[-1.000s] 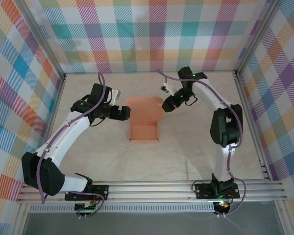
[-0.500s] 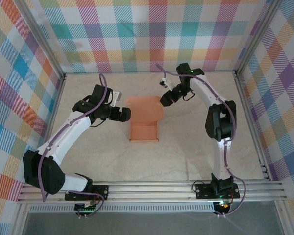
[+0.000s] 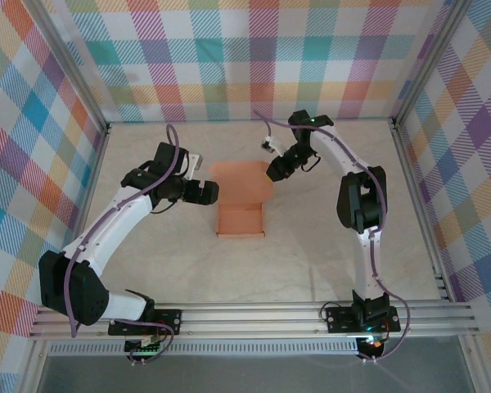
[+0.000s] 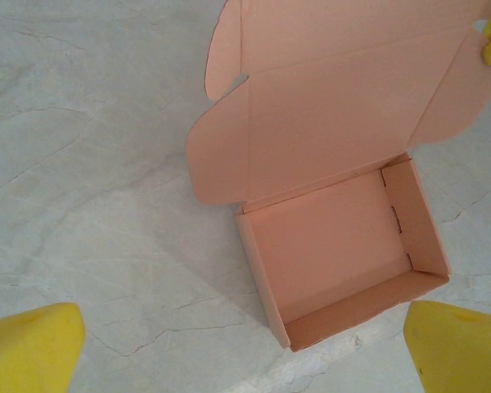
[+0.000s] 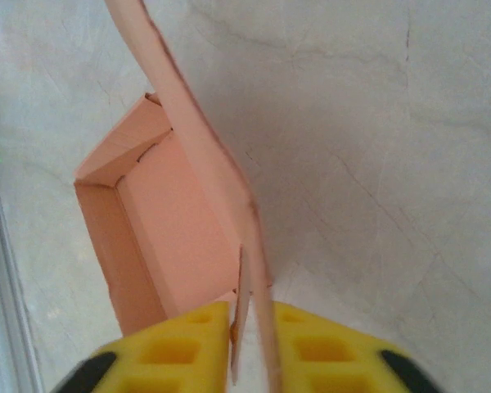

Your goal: Fold the paper box

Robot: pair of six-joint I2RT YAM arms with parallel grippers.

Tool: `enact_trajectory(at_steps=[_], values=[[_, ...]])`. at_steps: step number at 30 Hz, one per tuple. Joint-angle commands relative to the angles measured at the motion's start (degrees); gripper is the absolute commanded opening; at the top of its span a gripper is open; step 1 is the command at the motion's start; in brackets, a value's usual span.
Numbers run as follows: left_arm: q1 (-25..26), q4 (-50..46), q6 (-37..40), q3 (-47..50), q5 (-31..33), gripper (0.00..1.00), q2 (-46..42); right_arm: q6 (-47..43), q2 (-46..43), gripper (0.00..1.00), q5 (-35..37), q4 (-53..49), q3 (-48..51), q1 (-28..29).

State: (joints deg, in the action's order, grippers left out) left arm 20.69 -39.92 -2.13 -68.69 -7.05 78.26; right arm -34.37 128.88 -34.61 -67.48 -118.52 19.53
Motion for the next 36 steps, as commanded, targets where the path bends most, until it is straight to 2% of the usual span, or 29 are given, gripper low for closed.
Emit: enact_trajectory(at_steps=[1,2,5,10,12,18,22,27,36], values=[[-0.56,1.47,-0.77,0.66,-0.95,1.00,-0.23,-1.53,0.72,0.03,-2.13,-2.21,-2.03,0.29],[-0.56,1.71,-0.85,0.74,-0.90,1.00,-0.25,-1.64,0.53,0.00,-1.91,-2.12,-1.89,0.38],[-0.56,3.50,-1.67,1.56,-0.41,1.00,-0.41,-1.92,-0.52,0.00,0.06,-0.86,-0.60,0.68],[-1.34,4.63,0.69,-0.12,-0.32,1.00,0.97,-5.58,-6.35,0.00,3.02,7.38,8.28,1.72],[-1.85,3.36,3.95,-2.54,-0.97,1.00,2.34,-7.24,-9.06,0.00,3.31,10.80,11.96,2.09],[-2.15,-2.00,21.06,-8.91,-5.12,0.99,8.06,-10.12,-14.14,0.00,3.81,17.22,18.85,2.35],[-2.32,-5.96,26.11,-14.35,-6.58,0.84,13.05,-10.28,-15.05,0.00,4.05,18.75,19.95,2.31],[-2.41,-9.56,30.62,-17.72,-10.58,0.77,17.75,-10.14,-16.00,0.00,3.87,19.28,20.49,2.36],[-2.40,-11.34,32.17,-18.41,-8.79,0.57,21.38,-9.86,-16.24,0.00,3.76,18.70,20.24,2.36]])
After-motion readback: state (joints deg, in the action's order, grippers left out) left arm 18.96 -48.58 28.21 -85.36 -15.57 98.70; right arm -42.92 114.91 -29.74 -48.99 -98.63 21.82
